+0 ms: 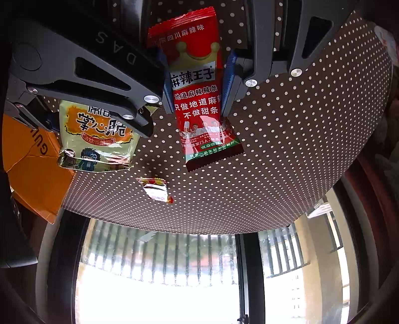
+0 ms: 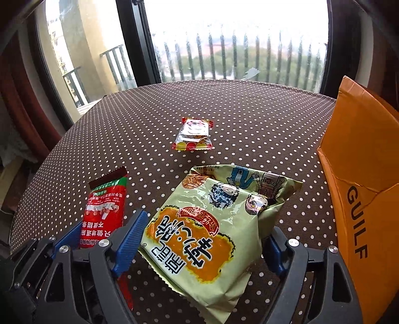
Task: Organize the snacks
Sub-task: 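Lift the red stick packet and green-yellow packet and carry them over the shoebox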
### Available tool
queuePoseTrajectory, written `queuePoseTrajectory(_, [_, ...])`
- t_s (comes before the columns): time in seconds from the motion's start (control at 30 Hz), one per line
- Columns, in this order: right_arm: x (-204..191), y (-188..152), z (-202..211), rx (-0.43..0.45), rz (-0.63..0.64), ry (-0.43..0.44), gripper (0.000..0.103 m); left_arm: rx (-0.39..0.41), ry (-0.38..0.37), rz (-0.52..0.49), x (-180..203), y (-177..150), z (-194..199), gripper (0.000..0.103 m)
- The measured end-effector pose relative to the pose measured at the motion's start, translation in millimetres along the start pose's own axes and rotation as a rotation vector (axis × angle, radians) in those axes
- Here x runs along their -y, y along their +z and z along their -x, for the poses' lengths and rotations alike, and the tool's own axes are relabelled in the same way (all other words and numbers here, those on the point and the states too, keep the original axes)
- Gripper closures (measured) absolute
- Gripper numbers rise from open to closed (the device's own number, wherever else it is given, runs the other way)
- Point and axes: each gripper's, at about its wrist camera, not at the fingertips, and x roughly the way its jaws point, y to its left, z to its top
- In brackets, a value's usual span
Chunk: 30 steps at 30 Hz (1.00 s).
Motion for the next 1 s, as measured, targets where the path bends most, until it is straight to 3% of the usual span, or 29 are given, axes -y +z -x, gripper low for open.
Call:
queuePoseTrajectory(0.7, [15.2,11.9,102.4,0.173,-0.005,0.008,0.019,0.168,-0.015,-0.035,24.4,29.9,93.4,0.067])
queuePoseTrajectory(1.0, [34.4,16.0,137.7,0.238,-0.023,0.003,0.019,0.21,-0.052,-0.056,45.5,46.8,113.9,0.067])
